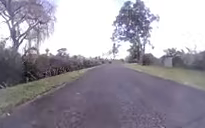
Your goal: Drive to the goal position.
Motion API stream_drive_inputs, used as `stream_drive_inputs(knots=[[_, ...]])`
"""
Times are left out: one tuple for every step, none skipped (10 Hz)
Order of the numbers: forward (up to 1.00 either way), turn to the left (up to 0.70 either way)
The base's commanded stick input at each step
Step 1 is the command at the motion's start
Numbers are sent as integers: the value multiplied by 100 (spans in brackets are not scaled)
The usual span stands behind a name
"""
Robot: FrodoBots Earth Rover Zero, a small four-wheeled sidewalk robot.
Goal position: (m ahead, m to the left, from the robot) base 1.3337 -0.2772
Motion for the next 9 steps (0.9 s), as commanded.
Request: stream_drive_inputs(knots=[[85,-34],[85,-34],[85,-34],[85,-34],[85,-34],[85,-34],[85,-18],[85,0],[85,0]])
